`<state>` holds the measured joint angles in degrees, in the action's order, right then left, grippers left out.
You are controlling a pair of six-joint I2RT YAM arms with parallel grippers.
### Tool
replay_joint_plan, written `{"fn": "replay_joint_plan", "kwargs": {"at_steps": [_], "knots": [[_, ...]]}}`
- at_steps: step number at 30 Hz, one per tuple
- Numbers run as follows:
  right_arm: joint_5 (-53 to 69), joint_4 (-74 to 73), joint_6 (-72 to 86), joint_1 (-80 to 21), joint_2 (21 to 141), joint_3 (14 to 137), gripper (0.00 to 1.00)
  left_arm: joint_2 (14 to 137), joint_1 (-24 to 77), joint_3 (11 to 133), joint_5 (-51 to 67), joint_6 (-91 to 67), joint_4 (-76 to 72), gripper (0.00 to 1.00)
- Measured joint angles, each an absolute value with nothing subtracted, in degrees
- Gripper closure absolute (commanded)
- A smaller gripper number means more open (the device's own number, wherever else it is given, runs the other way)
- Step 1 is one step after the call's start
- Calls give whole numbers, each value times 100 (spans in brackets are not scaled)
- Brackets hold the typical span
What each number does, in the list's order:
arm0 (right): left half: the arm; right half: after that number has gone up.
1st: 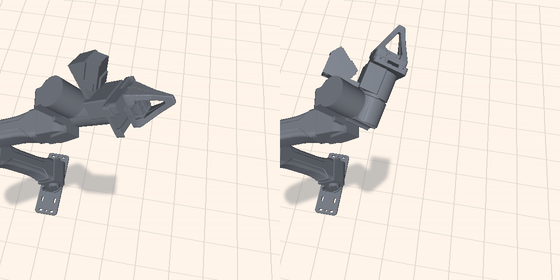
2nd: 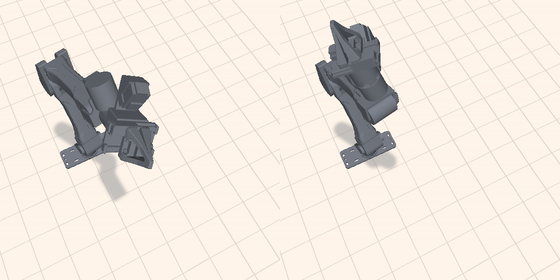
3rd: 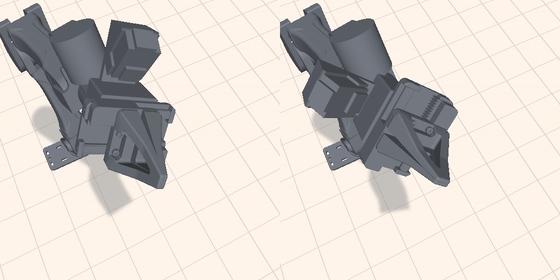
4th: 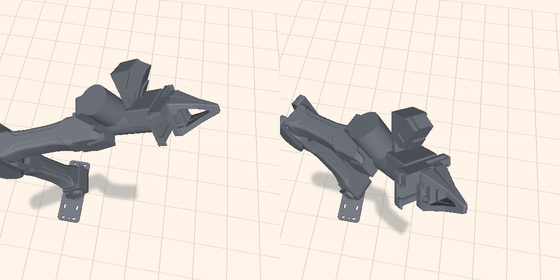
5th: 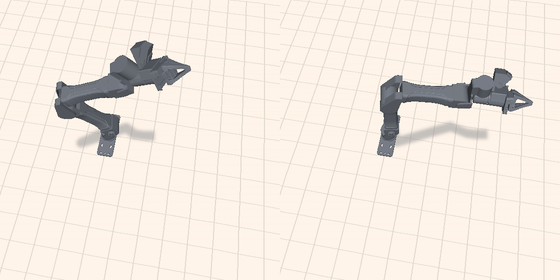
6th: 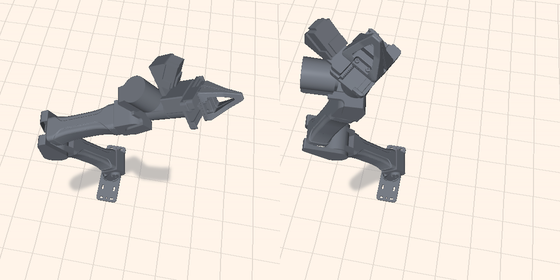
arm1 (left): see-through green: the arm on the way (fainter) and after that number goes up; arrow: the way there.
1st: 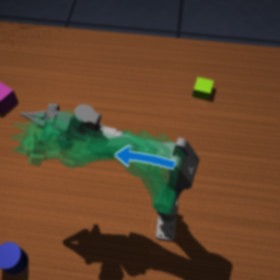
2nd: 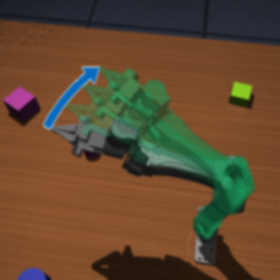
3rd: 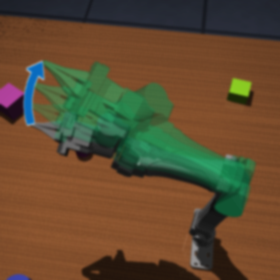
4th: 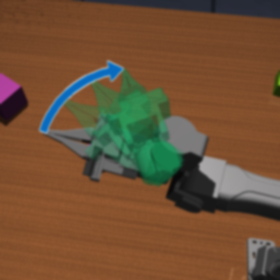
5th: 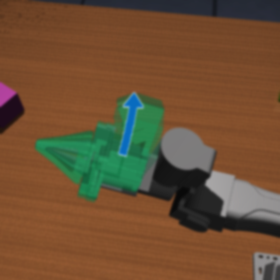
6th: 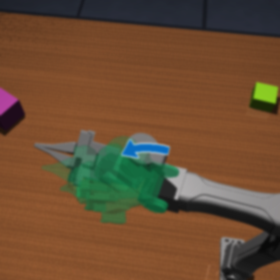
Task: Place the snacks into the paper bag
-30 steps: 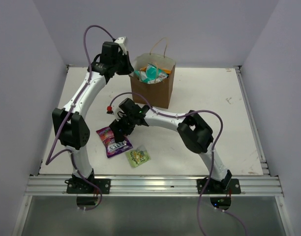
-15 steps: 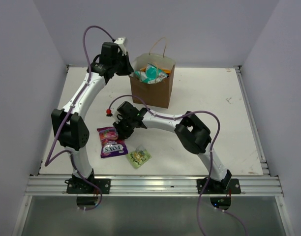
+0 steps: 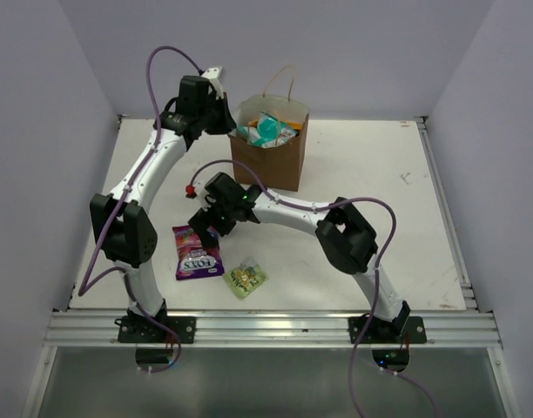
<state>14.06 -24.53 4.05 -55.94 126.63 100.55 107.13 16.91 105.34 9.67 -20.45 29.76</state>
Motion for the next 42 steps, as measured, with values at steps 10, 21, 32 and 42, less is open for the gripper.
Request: {"fn": "replay_joint_plan", "kwargs": {"at_steps": [10, 21, 32, 42], "knots": [[1619, -2379, 526, -5673, 13041, 10350, 1, 10711, 1691, 10510, 972, -2040, 2947, 100], [1747, -2117, 709, -5714, 13148, 10427, 100, 10565, 1691, 10289, 1000, -2040, 2829, 100], [845, -2829, 445, -5693, 12265, 9865, 100, 10551, 1691, 10272, 965, -2032, 2821, 100], [-1542, -4401, -281, -4654, 10718, 12645, 100, 10551, 1691, 10287, 941, -2040, 2829, 100]]}}
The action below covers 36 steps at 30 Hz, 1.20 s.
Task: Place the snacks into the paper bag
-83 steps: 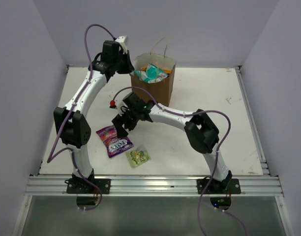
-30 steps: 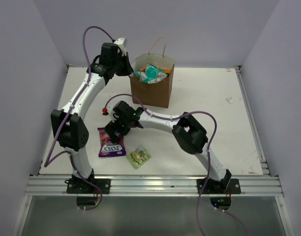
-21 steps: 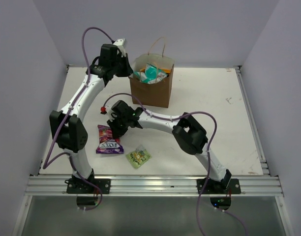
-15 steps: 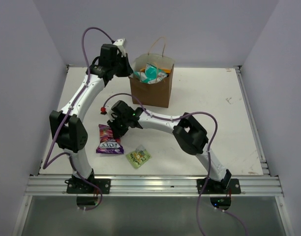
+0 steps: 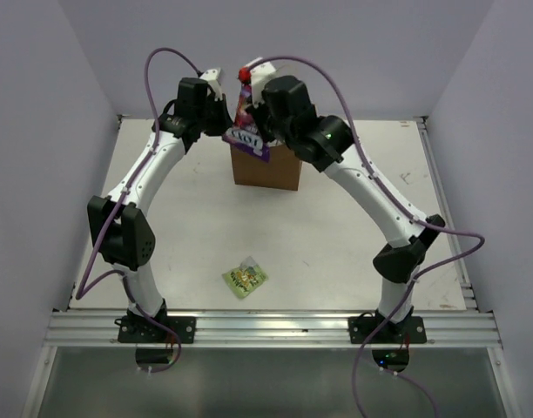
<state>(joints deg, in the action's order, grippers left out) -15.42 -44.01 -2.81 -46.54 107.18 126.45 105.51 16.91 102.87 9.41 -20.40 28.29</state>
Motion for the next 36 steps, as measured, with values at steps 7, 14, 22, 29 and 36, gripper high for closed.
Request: {"fn": "replay_joint_plan", "kwargs": {"at_steps": [7, 14, 22, 29, 36], "knots": [[-2541, -3437, -823, -4296, 10934, 13834, 100, 10551, 1691, 10355, 956, -2040, 2921, 100], [-2615, -2722, -998, -3734, 12221, 14289, 100, 10551, 1691, 10368, 956, -2038, 2967, 100], [-2571, -2733, -899, -3603, 12442, 13273, 100, 10560, 1691, 10377, 941, -2038, 3013, 100], [-2405, -3131, -810, -3691, 11542, 12543, 100, 10726, 1691, 10569, 1039, -2043, 3013, 100], [-1894, -3450, -648, -3721, 11297, 12562, 100, 10794, 1691, 10648, 1090, -2047, 2995, 100]]}}
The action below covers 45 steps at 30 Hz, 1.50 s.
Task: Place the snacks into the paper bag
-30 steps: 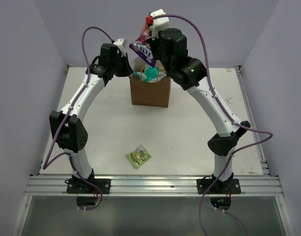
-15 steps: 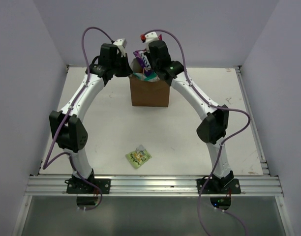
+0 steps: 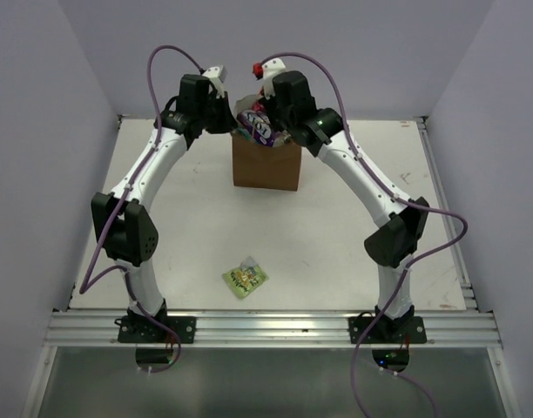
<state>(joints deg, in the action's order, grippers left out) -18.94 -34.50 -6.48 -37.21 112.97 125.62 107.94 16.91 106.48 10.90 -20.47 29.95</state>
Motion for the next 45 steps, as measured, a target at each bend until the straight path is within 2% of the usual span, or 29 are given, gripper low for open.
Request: {"fn": "replay_joint_plan", "kwargs": {"at_steps": [6, 7, 8, 9, 12, 14, 19, 24, 27, 29, 32, 34, 39, 45], "knots": [[-1149, -3688, -355, -3706, 11885, 12779, 98, 10794, 1686, 10652, 1055, -2043, 3011, 100], [-1050, -3699, -303, -3697, 12005, 12792, 85, 10794, 1684, 10652, 1041, -2045, 3015, 100], [-965, -3721, -257, -3695, 12121, 12794, 27, 10794, 1684, 10652, 1031, -2043, 3030, 100], [-904, -3732, -180, -3693, 12213, 12796, 16, 10794, 1684, 10652, 1031, -2045, 3041, 100], [-792, -3824, -150, -3708, 12348, 12796, 11, 10794, 1688, 10652, 1031, -2045, 3041, 100], [-801, -3879, -158, -3706, 12346, 12840, 4, 10794, 1688, 10652, 1035, -2043, 3030, 100], [-963, -3997, -307, -3723, 12228, 13434, 1, 10794, 1688, 10652, 1048, -2047, 2971, 100], [-985, -3955, -458, -3872, 11032, 13371, 1, 10796, 1688, 10652, 1079, -2060, 2967, 100], [-816, -3854, -449, -4130, 9620, 12221, 2, 10803, 1688, 10652, 1081, -2093, 2965, 100], [-611, -3610, -379, -4357, 8750, 10954, 3, 10807, 1688, 10652, 1079, -2117, 2963, 100], [-276, -3271, -165, -4705, 8090, 9275, 4, 10807, 1691, 10652, 1063, -2152, 2963, 100], [-75, -3168, 3, -4906, 8217, 8340, 5, 10807, 1695, 10652, 1035, -2174, 2963, 100], [222, -3096, 266, -5315, 9531, 6914, 5, 10792, 1743, 10558, 978, -2211, 2864, 100], [449, -2906, 414, -5747, 9712, 6716, 6, 10582, 1831, 10208, 899, -2320, 2692, 100]]}}
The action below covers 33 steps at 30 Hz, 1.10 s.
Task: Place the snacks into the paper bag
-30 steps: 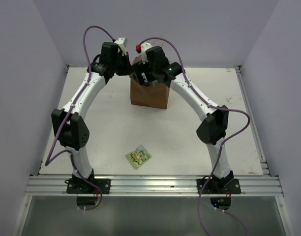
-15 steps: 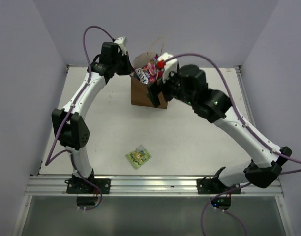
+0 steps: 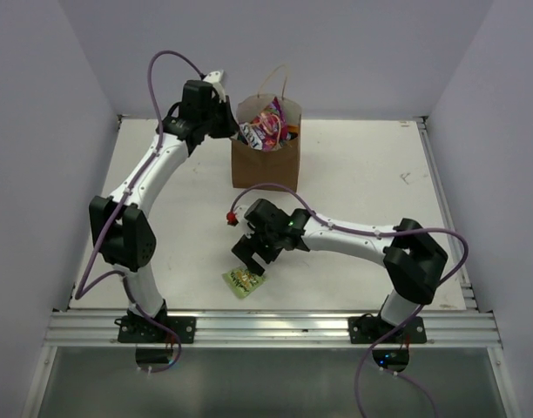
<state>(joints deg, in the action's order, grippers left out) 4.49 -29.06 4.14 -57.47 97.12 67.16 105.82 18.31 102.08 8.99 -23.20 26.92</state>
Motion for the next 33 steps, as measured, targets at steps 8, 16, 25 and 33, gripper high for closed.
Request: {"fn": "replay_joint_plan", "kwargs": {"at_steps": [8, 16, 25, 33], "knots": [[624, -2510, 585, -6200, 9749, 6716, 7, 10379, 1892, 9946, 829, -2344, 2657, 100], [508, -2244, 694, -6748, 10259, 6737, 9, 10318, 1916, 9856, 819, -2342, 2622, 100], [-386, -1833, 862, -6982, 10510, 6628, 11, 10145, 1927, 9612, 823, -2338, 2512, 100], [-1100, -1566, 906, -7013, 10691, 6628, 37, 10053, 1929, 9474, 825, -2311, 2440, 100]]}}
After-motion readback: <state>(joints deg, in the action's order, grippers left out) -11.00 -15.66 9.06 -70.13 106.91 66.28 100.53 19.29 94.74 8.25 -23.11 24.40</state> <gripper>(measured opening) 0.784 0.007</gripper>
